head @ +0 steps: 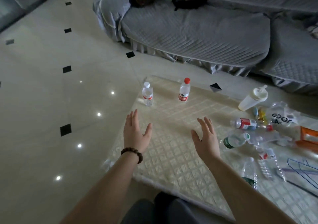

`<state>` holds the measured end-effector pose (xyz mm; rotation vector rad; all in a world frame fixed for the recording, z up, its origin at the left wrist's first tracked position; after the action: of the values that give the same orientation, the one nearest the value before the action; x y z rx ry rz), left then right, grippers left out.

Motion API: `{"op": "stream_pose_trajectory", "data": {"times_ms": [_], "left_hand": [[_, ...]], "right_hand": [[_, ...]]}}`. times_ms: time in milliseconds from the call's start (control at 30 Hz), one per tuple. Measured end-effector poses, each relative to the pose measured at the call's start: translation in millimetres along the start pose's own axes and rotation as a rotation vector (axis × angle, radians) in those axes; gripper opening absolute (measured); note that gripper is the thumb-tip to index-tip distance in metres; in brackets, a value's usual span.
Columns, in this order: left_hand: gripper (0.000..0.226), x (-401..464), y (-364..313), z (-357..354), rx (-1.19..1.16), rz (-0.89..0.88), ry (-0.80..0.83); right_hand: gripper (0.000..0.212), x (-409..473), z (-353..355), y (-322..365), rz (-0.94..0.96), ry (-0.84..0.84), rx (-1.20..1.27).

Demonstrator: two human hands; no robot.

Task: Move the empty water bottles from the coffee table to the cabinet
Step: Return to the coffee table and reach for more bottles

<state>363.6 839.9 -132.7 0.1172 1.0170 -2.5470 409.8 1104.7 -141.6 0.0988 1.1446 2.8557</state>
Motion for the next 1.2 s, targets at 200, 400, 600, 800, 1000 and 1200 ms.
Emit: {"op": "stream_pose_trajectory", "data": {"times_ms": [200,400,600,800,1000,1200], "left_hand": [[0.076,100,2,-32,-0.055,0.057,0.124],[0.094,211,13,-95,-0.069,0.107,0.212],[0.116,275,29,-162,-0.217,0.203,0.168],[0.077,305,33,-188,-0.240,0.188,0.082],[0.059,300,35,-186,-0.265,0.149,0.038],[0.061,297,32,-194,-0.202,0.068,0.128]], "right_hand": [[0.051,72,-31,-10,-0.046,0.003,-0.004],[0.051,142,-82,-29,-0.091,-0.045,-0.019],[0.061,188,-132,-75,-0.143,-0.073,-0.015],[0.101,234,-140,-120,-0.254,-0.234,0.086],[0.108,286,-139,-152,-0.328,-0.343,0.190],[0.058,295,-151,-165,-0.338,-0.303,0.253]]}}
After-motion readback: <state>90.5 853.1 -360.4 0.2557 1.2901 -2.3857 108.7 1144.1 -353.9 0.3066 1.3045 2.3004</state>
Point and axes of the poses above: each hand's wrist, its own x-axis towards the middle knuckle, its own z-axis out of the back of the hand, y = z × x, the point moved 8 cm from there along x, towards the middle knuckle, and after that the axes turned 15 degrees about z, right-handed, at the moved point
